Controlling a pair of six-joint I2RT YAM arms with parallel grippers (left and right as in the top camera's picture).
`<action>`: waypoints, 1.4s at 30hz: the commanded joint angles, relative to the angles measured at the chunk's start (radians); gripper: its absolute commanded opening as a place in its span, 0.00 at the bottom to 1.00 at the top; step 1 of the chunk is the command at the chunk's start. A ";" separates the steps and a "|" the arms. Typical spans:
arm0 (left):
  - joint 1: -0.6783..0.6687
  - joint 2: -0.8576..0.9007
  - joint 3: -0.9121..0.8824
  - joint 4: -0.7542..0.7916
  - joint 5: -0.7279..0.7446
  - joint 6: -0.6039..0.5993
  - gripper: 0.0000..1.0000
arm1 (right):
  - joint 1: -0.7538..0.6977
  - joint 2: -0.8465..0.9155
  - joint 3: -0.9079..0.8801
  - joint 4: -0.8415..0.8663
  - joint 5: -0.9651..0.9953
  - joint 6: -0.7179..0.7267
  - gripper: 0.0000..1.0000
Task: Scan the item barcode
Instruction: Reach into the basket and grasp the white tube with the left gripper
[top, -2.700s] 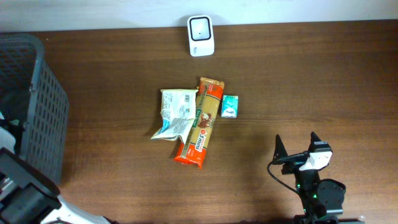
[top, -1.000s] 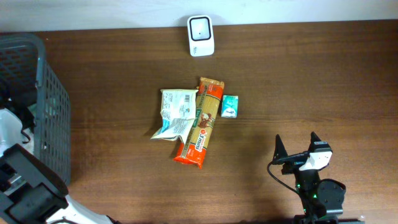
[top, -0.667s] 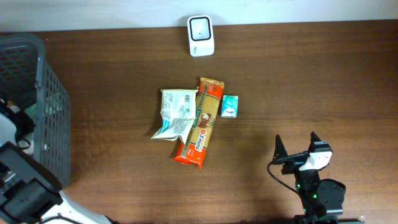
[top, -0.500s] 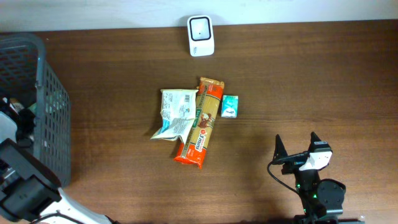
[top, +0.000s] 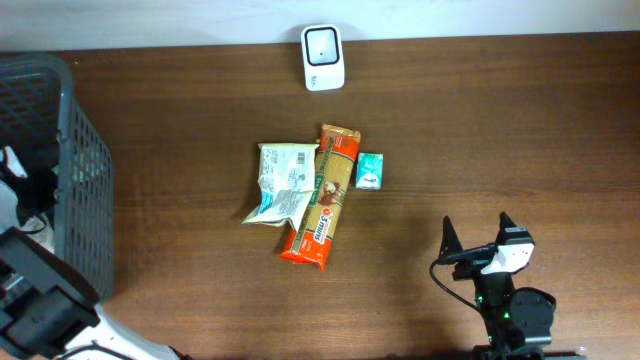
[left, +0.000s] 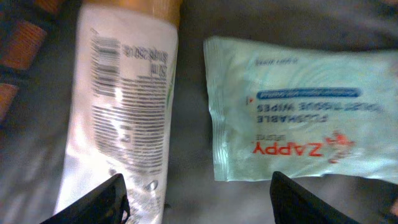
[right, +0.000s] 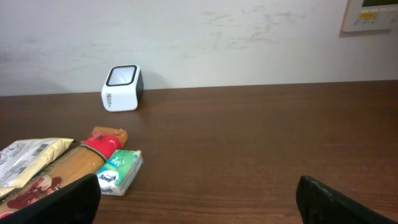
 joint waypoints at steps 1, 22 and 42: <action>0.002 0.066 0.002 -0.032 -0.076 -0.004 0.68 | -0.006 -0.005 -0.008 -0.001 0.009 0.000 0.98; 0.054 0.008 -0.112 0.124 -0.257 0.038 0.76 | -0.006 -0.005 -0.008 -0.001 0.009 0.000 0.99; 0.051 -0.240 0.095 0.046 -0.098 0.038 0.00 | -0.006 -0.005 -0.008 -0.001 0.009 0.000 0.99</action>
